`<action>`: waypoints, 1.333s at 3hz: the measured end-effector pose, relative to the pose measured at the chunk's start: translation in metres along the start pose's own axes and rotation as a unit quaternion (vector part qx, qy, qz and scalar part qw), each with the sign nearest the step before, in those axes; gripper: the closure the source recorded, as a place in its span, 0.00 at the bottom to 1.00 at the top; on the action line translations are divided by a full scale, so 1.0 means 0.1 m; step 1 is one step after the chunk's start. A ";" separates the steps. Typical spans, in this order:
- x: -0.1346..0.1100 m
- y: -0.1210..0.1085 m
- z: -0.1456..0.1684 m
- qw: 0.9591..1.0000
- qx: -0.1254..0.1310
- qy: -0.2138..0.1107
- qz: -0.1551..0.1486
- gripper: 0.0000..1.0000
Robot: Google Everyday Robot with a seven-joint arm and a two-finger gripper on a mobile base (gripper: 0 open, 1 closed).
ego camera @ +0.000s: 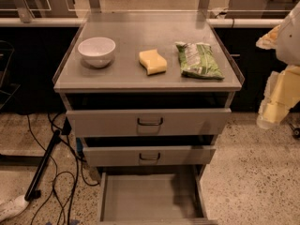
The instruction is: Place sponge into bottom drawer
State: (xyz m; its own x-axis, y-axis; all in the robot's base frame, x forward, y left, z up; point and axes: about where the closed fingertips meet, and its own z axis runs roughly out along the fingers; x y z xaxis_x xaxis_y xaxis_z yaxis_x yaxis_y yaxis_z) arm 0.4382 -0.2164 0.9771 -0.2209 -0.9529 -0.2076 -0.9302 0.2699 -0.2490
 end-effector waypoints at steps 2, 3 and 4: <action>-0.30 0.15 0.29 0.999 -0.019 0.030 -0.006 0.00; -0.31 0.14 0.29 1.000 -0.017 0.026 -0.002 0.00; -0.33 0.12 0.30 1.000 -0.014 0.017 0.007 0.00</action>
Offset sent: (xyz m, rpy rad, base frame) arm -0.0076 0.0330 -0.0338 -0.0396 0.0963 -0.0152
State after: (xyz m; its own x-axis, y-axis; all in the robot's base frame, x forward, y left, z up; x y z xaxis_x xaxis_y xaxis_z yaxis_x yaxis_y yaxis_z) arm 0.4428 -0.1771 0.9529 -0.2428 -0.9536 -0.1778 -0.9348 0.2790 -0.2197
